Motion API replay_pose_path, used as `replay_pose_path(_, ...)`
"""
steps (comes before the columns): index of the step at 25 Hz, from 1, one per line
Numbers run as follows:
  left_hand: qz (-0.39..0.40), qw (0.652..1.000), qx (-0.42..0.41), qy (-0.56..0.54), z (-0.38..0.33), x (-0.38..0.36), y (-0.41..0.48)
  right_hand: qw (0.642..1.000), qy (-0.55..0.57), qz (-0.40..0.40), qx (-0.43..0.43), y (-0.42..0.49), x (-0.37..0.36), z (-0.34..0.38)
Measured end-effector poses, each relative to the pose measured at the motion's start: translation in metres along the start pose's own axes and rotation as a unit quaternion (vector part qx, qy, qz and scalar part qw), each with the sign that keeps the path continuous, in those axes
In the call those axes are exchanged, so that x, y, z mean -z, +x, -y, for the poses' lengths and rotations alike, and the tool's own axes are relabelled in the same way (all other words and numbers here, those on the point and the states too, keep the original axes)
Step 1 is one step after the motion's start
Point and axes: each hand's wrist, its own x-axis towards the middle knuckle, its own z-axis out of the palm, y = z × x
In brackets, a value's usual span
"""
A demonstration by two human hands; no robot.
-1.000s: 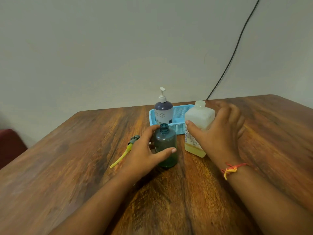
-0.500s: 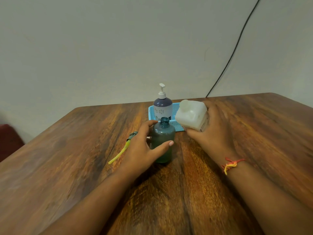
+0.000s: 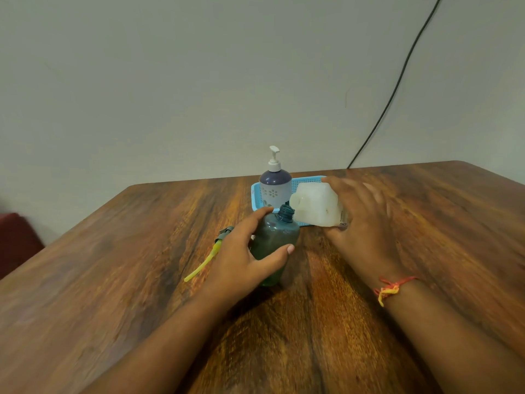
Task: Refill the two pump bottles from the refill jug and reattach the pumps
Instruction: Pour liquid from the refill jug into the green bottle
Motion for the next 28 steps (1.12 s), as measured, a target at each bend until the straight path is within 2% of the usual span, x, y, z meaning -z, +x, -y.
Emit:
replay_pose_path(12, 0.023, 1.0, -0.012, -0.013, 0.006, -0.002, 0.001, 0.997, -0.06, -0.017, 0.053, 0.006, 0.007, -0.001)
replay_pose_path(28, 0.026, 1.0, -0.012, -0.003, 0.0, -0.002, -0.001, 0.995, -0.085, -0.011, 0.05, 0.007, 0.012, 0.006)
